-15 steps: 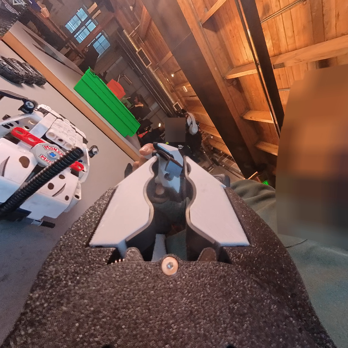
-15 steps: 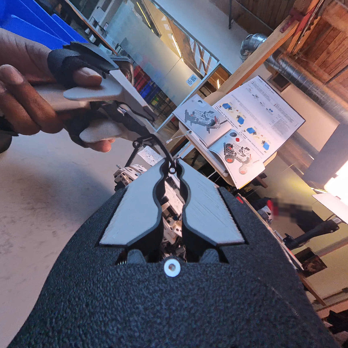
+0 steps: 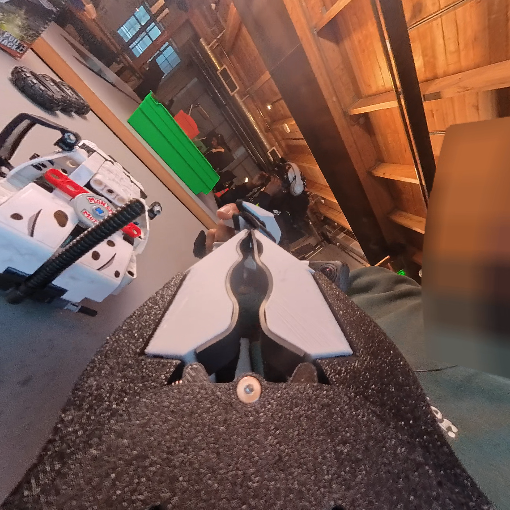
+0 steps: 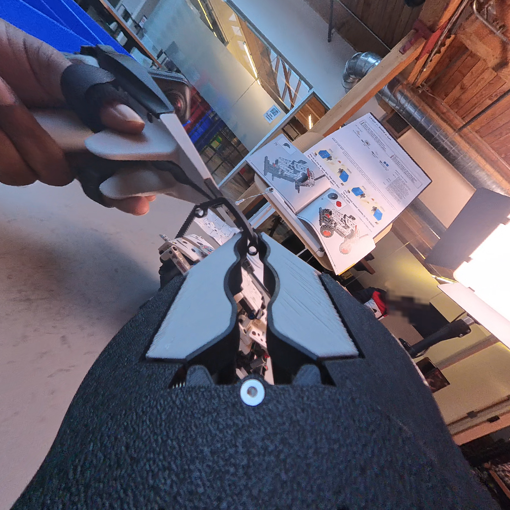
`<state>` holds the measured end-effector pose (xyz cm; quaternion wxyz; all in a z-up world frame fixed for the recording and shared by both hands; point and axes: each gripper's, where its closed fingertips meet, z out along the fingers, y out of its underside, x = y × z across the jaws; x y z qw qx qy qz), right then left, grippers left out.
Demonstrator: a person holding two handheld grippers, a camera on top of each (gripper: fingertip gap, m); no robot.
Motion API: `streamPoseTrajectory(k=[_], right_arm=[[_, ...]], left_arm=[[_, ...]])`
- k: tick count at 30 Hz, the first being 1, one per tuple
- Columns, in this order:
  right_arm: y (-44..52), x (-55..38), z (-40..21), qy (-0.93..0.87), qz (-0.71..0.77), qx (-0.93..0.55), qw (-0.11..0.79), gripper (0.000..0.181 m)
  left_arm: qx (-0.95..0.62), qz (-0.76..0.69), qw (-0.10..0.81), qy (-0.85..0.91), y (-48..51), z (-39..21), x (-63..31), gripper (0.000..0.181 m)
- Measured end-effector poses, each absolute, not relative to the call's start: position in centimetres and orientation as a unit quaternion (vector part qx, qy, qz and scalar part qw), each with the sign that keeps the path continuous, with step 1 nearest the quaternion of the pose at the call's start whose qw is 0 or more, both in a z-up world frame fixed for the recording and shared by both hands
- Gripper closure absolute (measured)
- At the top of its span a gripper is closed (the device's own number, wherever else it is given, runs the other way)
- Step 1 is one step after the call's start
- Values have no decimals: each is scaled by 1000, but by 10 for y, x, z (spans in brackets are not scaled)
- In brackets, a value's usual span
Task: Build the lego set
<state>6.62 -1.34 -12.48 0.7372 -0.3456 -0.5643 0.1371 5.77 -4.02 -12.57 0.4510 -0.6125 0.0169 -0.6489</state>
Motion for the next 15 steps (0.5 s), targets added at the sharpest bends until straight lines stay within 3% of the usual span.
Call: streamPoseTrajectory(k=[1,3,5,8,12,15], right_arm=[[-12,67,-123,-559,135,-348,740,175],[-8,69,-120,-550,130,-353,746,175],[-6,68,-120,-547,128,-355,747,175],[-8,67,-121,-554,117,-342,750,175],[-16,65,-127,-584,118,-306,742,173],[-34,69,-153,-672,164,-244,680,165]], left_arm=[[-610,-656,445,10,-40,-126,58,179],[-600,-679,423,2,-41,-124,64,153],[-589,-697,408,2,-44,-121,73,145],[-575,-711,405,0,-45,-118,80,166],[-573,-715,401,25,-51,-116,77,171],[-620,-691,362,81,-63,-129,80,175]])
